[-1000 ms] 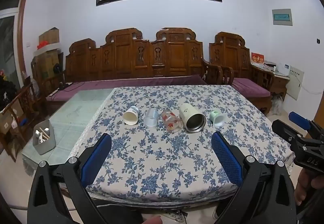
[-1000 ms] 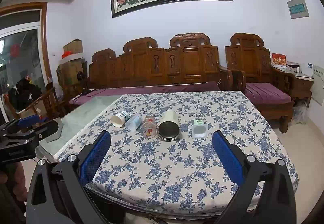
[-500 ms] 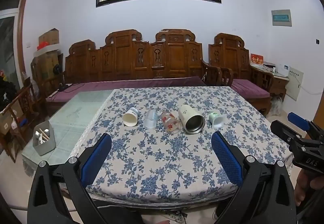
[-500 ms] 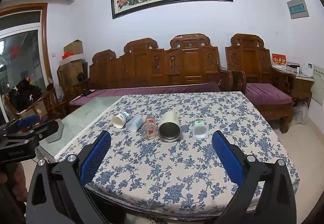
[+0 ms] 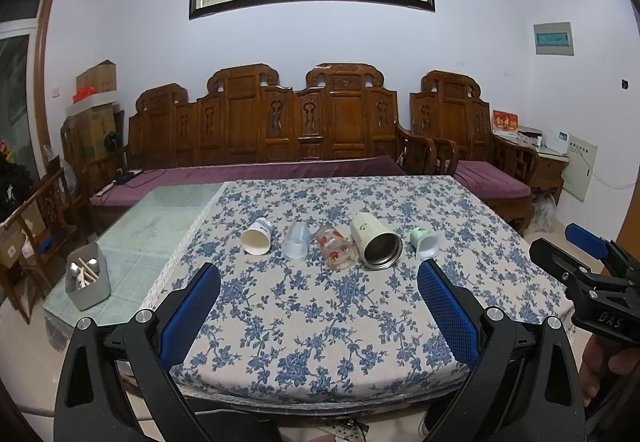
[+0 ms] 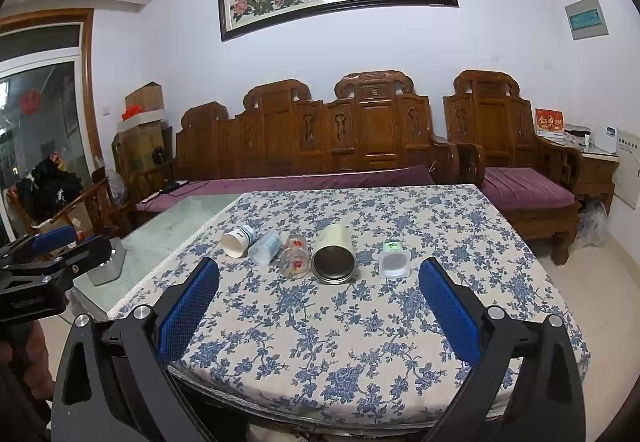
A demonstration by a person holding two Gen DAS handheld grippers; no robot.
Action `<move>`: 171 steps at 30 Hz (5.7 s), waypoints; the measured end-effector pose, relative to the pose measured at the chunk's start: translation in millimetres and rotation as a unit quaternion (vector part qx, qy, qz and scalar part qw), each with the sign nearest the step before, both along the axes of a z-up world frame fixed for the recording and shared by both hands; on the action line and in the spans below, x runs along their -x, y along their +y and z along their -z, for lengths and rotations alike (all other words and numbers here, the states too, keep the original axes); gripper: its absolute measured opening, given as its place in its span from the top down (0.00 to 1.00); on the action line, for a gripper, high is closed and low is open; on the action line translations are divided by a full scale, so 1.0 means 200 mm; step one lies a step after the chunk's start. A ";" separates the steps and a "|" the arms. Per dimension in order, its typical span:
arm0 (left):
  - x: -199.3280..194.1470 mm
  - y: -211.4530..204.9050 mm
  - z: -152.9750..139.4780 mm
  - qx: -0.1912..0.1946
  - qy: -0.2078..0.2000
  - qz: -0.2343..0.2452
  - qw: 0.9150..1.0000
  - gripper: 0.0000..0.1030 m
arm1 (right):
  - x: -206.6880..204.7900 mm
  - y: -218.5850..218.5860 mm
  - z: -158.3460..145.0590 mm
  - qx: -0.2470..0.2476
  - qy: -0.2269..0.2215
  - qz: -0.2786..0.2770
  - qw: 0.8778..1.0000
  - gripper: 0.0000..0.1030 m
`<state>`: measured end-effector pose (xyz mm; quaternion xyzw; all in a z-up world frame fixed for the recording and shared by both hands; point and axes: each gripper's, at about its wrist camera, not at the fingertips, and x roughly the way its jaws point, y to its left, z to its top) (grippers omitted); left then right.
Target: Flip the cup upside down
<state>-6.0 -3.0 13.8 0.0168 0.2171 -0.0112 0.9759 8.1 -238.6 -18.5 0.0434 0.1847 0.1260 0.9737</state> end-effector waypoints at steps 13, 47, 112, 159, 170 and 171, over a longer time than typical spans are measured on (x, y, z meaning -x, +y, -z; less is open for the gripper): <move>0.01 0.00 0.00 0.000 -0.002 0.000 1.000 0.08 | 0.00 0.00 0.01 -0.001 0.000 -0.001 1.000 0.02; 0.00 0.00 0.03 0.000 0.001 0.001 1.000 0.08 | -0.01 -0.01 0.05 -0.002 0.005 0.003 1.000 0.02; -1.26 -0.05 0.76 -0.014 0.222 0.116 0.968 0.08 | -2.15 -0.24 0.92 0.057 0.389 -0.009 0.920 0.41; -0.79 0.26 0.57 0.010 0.207 0.053 0.977 0.08 | -1.22 0.36 0.93 0.044 0.380 -0.136 0.914 0.48; -0.85 0.11 0.49 0.000 0.223 0.063 0.973 0.08 | -1.03 0.14 0.65 0.032 0.288 -0.119 0.950 0.35; -0.87 0.08 0.49 -0.001 0.229 0.065 0.971 0.08 | -1.01 0.10 0.64 0.033 0.283 -0.116 0.952 0.33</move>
